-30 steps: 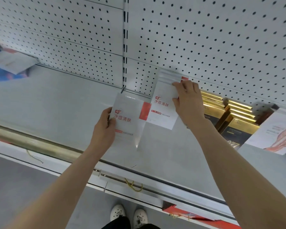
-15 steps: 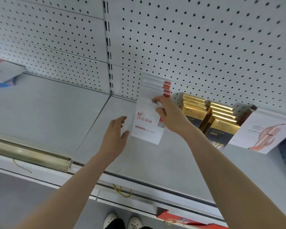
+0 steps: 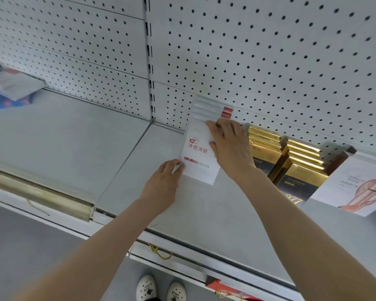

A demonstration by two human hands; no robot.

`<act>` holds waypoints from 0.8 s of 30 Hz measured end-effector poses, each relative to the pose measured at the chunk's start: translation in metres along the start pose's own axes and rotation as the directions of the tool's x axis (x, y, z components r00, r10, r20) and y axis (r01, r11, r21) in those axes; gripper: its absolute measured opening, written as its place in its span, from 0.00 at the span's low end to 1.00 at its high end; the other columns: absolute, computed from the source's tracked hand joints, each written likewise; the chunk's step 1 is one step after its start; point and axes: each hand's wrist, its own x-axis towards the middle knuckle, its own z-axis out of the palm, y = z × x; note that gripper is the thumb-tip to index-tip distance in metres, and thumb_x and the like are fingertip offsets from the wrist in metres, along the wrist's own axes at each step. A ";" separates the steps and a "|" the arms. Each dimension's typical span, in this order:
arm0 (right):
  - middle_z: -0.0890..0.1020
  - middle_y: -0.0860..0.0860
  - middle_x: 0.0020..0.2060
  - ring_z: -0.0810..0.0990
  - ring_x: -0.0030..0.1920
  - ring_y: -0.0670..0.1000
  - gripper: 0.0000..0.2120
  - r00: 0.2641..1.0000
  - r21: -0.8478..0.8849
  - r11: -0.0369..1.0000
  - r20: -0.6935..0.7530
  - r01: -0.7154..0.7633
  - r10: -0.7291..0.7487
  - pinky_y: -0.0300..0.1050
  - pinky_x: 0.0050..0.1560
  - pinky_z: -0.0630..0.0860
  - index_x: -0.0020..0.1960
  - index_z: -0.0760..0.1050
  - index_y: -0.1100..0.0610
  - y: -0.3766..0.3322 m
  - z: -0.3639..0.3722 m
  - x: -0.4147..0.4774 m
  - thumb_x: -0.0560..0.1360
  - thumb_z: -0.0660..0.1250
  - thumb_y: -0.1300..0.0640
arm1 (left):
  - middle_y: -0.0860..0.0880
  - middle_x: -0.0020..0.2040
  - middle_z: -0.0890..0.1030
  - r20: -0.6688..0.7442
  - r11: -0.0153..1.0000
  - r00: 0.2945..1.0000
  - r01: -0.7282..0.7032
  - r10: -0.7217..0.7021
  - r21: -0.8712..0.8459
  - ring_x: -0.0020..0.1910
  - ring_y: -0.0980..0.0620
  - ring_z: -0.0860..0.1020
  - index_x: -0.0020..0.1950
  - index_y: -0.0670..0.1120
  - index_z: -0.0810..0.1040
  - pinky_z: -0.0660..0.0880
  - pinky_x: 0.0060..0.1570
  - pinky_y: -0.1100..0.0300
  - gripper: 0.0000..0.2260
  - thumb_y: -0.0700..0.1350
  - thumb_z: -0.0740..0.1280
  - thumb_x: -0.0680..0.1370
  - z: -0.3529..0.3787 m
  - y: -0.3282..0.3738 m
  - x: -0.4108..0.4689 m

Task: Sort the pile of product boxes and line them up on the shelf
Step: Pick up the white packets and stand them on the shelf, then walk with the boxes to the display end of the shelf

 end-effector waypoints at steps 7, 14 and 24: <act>0.72 0.56 0.62 0.69 0.62 0.59 0.26 1.000 -0.042 0.999 0.010 -0.008 0.008 0.52 0.64 0.54 0.69 0.67 0.58 -0.004 0.003 -0.003 0.74 0.70 0.55 | 0.42 0.69 0.71 0.013 0.997 0.999 -0.051 0.051 0.054 0.68 0.41 0.69 0.71 0.41 0.70 0.76 0.60 0.49 0.26 0.37 0.70 0.73 -0.002 -0.015 -0.002; 0.71 0.58 0.63 0.67 0.66 0.60 0.27 0.999 -0.006 0.999 -0.006 0.050 -0.050 0.55 0.65 0.63 0.70 0.67 0.60 -0.044 -0.009 0.007 0.73 0.70 0.60 | 0.45 0.66 0.75 -0.068 0.991 0.993 -0.089 0.097 0.102 0.67 0.42 0.71 0.69 0.44 0.72 0.69 0.66 0.51 0.20 0.43 0.67 0.78 -0.033 -0.073 -0.028; 0.77 0.58 0.59 0.75 0.60 0.60 0.15 0.994 0.215 0.971 -0.026 0.105 -0.102 0.55 0.61 0.69 0.64 0.75 0.60 -0.261 0.022 0.054 0.78 0.63 0.59 | 0.44 0.52 0.83 -0.162 0.991 0.987 0.012 0.011 0.135 0.52 0.42 0.81 0.57 0.43 0.82 0.77 0.55 0.49 0.16 0.40 0.76 0.70 -0.135 -0.251 -0.124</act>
